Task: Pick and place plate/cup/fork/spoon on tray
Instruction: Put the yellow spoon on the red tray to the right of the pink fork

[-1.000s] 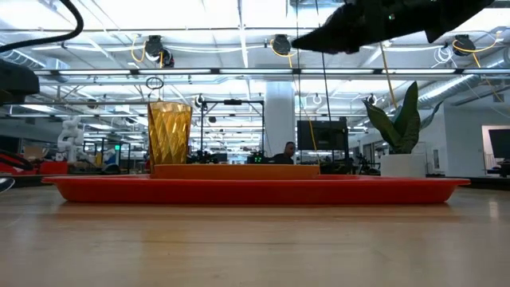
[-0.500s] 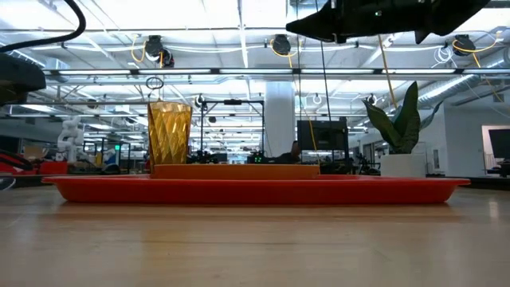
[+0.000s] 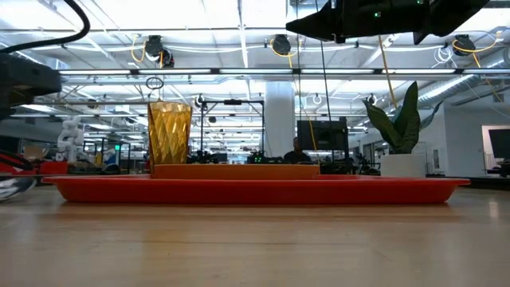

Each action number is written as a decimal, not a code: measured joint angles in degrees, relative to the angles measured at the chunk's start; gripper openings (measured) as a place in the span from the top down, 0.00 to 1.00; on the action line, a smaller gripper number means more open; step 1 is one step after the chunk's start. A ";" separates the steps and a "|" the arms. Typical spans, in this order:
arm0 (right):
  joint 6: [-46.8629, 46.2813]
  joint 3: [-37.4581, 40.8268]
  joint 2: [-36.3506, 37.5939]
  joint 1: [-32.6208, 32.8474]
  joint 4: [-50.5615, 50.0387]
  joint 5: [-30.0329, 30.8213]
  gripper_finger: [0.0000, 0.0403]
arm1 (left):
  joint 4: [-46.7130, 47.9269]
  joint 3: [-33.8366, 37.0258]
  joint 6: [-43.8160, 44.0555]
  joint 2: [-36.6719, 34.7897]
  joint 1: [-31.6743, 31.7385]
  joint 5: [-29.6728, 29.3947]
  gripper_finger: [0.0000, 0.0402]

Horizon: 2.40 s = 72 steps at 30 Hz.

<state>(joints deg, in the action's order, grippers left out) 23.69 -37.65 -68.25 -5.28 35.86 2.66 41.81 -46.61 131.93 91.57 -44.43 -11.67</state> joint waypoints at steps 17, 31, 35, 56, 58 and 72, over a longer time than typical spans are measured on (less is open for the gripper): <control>-0.48 0.00 0.00 0.00 -1.90 0.02 1.00 | 1.34 0.28 -2.35 -1.55 2.08 0.97 0.78; -2.01 0.00 0.00 0.15 -3.04 0.01 1.00 | 0.36 0.01 -5.63 0.43 4.66 -2.19 0.78; -2.21 0.00 0.00 0.13 -3.99 0.02 1.00 | 0.08 -0.14 -5.87 2.75 4.65 -2.16 0.78; -2.06 0.00 -0.02 0.13 -4.85 0.13 1.00 | 2.87 -3.06 -6.84 -1.14 3.66 2.00 0.78; -2.08 0.00 -0.02 0.13 -4.85 0.15 1.00 | 1.71 -3.10 -6.43 -1.14 2.96 1.97 0.78; -2.58 0.00 -0.02 0.13 -5.31 0.17 1.00 | 5.51 -3.02 3.67 -0.77 -2.26 4.28 0.78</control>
<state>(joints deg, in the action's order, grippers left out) 21.10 -37.65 -68.27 -5.15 30.55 2.83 47.31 -49.63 135.60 90.80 -46.68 -7.39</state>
